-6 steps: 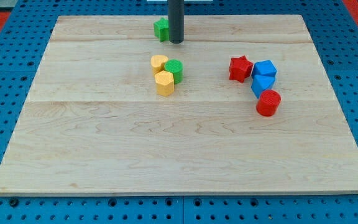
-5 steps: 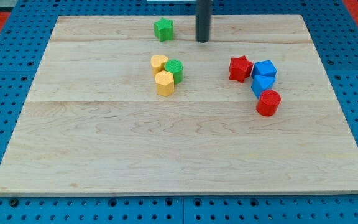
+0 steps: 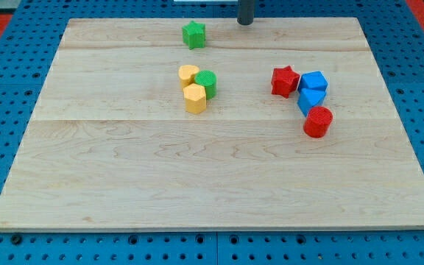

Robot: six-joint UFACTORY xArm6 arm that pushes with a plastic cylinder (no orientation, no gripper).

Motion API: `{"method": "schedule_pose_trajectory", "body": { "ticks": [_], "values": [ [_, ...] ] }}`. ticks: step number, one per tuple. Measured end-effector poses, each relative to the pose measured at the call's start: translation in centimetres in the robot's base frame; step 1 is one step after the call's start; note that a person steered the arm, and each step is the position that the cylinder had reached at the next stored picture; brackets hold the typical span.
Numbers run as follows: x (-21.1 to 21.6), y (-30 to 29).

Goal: Slightly move the blue cube into the triangle

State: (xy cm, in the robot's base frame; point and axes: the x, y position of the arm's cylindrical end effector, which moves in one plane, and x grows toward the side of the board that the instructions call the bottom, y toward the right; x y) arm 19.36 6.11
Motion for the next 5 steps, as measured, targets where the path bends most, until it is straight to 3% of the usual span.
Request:
{"method": "schedule_pose_trajectory", "body": {
  "ticks": [3, 5],
  "values": [
    [-0.1, -0.5],
    [1.4, -5.9]
  ]
}}
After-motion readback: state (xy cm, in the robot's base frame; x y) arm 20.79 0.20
